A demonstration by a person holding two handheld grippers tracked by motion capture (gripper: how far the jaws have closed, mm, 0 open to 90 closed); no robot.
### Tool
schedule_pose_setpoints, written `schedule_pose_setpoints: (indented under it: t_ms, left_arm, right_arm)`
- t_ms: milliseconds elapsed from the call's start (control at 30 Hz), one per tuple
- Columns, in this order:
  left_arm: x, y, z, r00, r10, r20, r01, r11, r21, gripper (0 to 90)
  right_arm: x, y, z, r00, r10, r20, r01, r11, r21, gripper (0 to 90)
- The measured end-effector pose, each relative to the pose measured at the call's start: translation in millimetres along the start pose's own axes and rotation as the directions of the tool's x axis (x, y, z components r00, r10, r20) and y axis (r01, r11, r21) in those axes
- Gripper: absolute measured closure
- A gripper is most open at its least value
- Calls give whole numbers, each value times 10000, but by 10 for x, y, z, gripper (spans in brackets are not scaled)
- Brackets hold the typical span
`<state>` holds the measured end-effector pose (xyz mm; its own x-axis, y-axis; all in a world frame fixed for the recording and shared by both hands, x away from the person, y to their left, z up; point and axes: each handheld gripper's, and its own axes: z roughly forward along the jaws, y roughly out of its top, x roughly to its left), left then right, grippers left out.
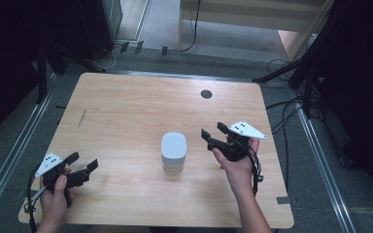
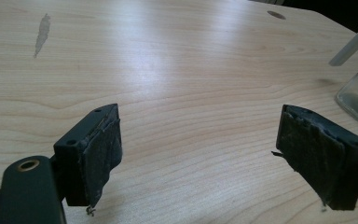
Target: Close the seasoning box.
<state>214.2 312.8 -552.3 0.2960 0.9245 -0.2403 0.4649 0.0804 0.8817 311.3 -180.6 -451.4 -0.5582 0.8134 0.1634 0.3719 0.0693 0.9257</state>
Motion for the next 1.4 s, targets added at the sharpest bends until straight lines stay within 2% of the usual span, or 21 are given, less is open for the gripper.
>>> schedule_pose_setpoints:
  t_ms: [100,167,200,233,267,333,533,933,1167,1400]
  left_arm:
    - [-6,0,2,10000,30,-12,-30,10000,4,141]
    - [-8,0,4,10000,12,-28,-12,10000,10,141]
    - [-8,0,4,10000,12,-28,-12,10000,10,141]
    - [-8,1,3,10000,18,-36,-18,10000,26,140]
    - [-8,1,3,10000,18,-36,-18,10000,26,140]
    - [-8,1,3,10000,47,-42,-47,10000,40,141]
    - [-11,2,4,9999,50,-87,-50,10000,52,141]
    - [-14,1,5,9999,45,-133,-45,10000,33,141]
    - [-16,0,5,9999,61,-150,-61,10000,23,141]
    - [-16,-1,4,9999,70,-150,-70,10000,12,141]
  right_arm:
    - [-132,-74,-126,9997,136,219,-135,9999,-51,213]
    - [-217,-140,-209,9988,167,450,-164,9998,-71,214]
    - [-217,-140,-209,9988,167,450,-164,9998,-71,214]
    - [-299,-212,-292,9972,230,717,-226,9997,-65,215]
    - [-299,-212,-292,9972,230,717,-226,9997,-65,215]
    - [-421,-317,-421,9951,311,938,-306,9995,-65,214]
    - [-605,-526,-641,9892,384,1412,-408,9991,140,216]
    - [-898,-913,-996,9746,843,2076,-951,9946,424,221]
    - [-1002,-1093,-1187,9646,951,2458,-1132,9917,606,227]
    - [-1076,-1261,-1339,9577,1215,2608,-1422,9879,618,236]
